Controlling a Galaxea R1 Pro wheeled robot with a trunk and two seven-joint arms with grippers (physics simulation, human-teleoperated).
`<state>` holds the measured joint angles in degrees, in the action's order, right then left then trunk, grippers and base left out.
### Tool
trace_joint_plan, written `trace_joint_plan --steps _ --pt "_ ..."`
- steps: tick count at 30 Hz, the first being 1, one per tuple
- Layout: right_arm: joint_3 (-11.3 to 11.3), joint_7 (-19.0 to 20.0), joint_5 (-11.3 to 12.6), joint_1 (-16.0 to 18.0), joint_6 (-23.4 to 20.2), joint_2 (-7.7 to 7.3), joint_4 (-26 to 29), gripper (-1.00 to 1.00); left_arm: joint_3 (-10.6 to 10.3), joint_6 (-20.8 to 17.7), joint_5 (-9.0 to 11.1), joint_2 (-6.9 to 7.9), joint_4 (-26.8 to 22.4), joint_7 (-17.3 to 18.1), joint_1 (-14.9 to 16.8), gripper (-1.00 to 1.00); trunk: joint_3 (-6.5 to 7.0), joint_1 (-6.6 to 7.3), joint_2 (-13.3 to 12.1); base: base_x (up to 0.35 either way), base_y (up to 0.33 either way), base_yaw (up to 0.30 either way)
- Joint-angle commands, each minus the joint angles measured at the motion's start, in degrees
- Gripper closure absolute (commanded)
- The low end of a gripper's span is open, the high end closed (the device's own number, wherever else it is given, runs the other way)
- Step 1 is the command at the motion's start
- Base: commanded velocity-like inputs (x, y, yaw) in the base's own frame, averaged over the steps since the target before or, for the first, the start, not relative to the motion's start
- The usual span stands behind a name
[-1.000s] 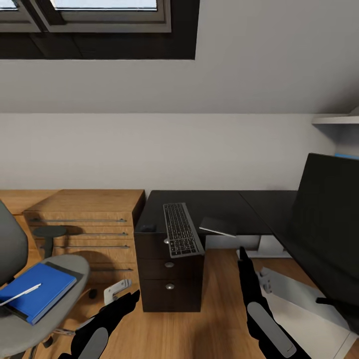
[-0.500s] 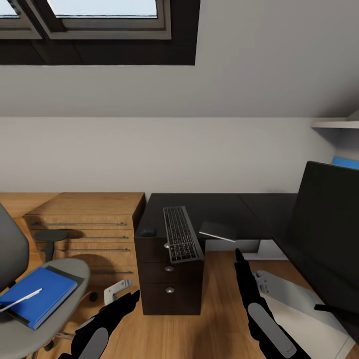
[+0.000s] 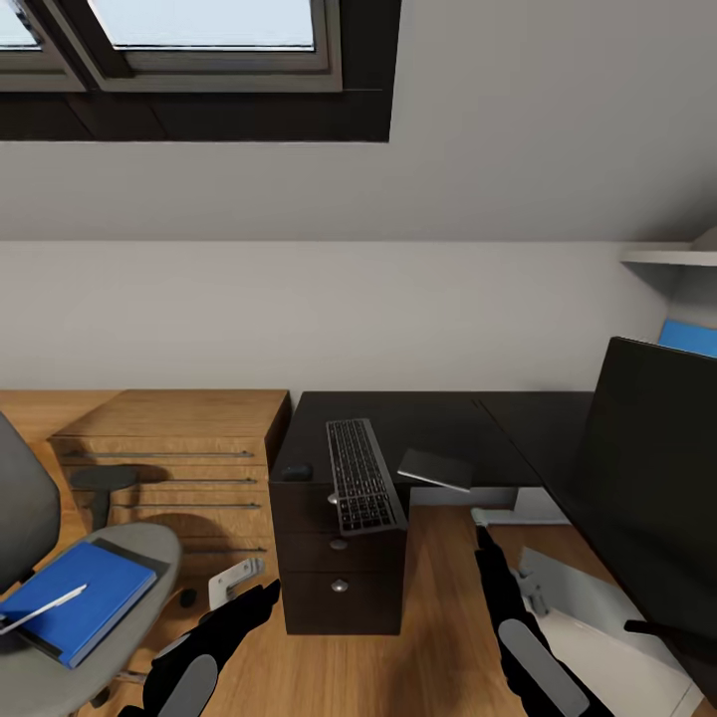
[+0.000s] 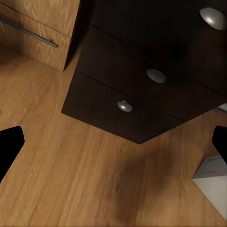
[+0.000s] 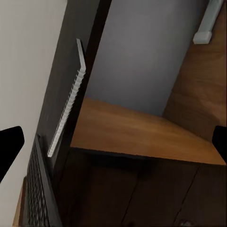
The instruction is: In the bedroom, organize the workspace by keeping the computer under the desk, ensuring the monitor is on the desk, placing the keyboard on the desk next to the monitor, placing the mouse on the desk next to the keyboard, moving the folder from the swivel chair onto the desk next to the mouse, stacking the notebook on top of the folder with the pen on top of the notebook, and positioning the swivel chair next to the desk.
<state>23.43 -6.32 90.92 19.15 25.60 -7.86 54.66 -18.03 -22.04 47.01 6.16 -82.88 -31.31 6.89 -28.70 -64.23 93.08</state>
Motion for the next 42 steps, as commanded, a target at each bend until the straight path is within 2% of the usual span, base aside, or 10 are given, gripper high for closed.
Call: trace_joint_plan --steps 1,8,12,20,24,25,30,33,35,42 --pt "0.3 -0.4 0.2 0.3 0.4 -0.06 -0.6 -1.0 -0.1 -0.1 0.4 0.04 -0.1 -0.5 0.1 -1.0 0.12 0.23 -0.4 0.0 0.0 0.0" --pt "0.4 -1.2 0.3 3.4 0.3 0.16 -7.4 -1.0 -0.2 -0.1 0.4 0.0 -0.1 -0.5 0.1 -1.0 1.38 1.77 -3.2 0.0 0.0 0.0" --pt "0.4 -1.7 0.3 6.8 0.0 0.84 -15.1 -1.0 -0.2 -0.1 0.5 0.0 -0.1 -0.5 0.1 -1.0 2.09 2.64 -4.8 0.0 0.0 0.0" --pt "0.6 -1.9 -0.7 14.5 -5.4 4.04 -30.7 -1.0 -0.2 -0.1 0.5 -0.01 -0.1 -0.5 0.1 -1.0 3.53 4.4 -8.0 0.0 0.0 0.0" --pt "0.6 -2.0 -3.1 16.7 -8.1 4.94 -35.1 -1.0 -0.2 -0.1 0.5 -0.01 -0.1 -0.5 0.1 -1.0 4.25 5.28 -9.6 0.0 0.0 0.0" --pt "0.6 -2.0 -4.8 17.4 -9.5 5.21 -36.6 -1.0 -0.2 -0.2 0.6 -0.03 0.1 -0.5 0.1 -1.0 4.43 5.5 -10.0 0.0 0.0 0.0" --pt "0.7 -2.0 -5.7 17.8 -10.4 5.71 -37.9 -1.0 -0.2 -0.3 0.7 -0.07 0.4 -0.5 0.1 -1.0 5.33 6.6 -12.0 0.0 0.0 0.0" --pt "0.8 -2.0 -6.1 17.9 -10.4 7.95 -41.5 -1.0 -0.2 -0.3 0.7 -0.03 0.9 -0.5 0.1 -1.0 5.86 7.26 -13.2 0.0 0.0 0.0" --pt "0.9 -1.9 -7.5 17.9 -8.6 9.9 -45.6 -1.0 -0.2 -0.2 0.8 0.19 1.4 -0.5 0.1 -1.0 6.22 7.7 -14.0 0.0 0.0 0.0" --pt "1.2 -1.7 -14.8 17.8 -3.1 10.95 -51.8 -1.0 -0.2 -0.1 0.7 0.88 6.1 -0.4 0.1 -1.0 7.48 9.23 -16.8 0.0 0.0 0.0"
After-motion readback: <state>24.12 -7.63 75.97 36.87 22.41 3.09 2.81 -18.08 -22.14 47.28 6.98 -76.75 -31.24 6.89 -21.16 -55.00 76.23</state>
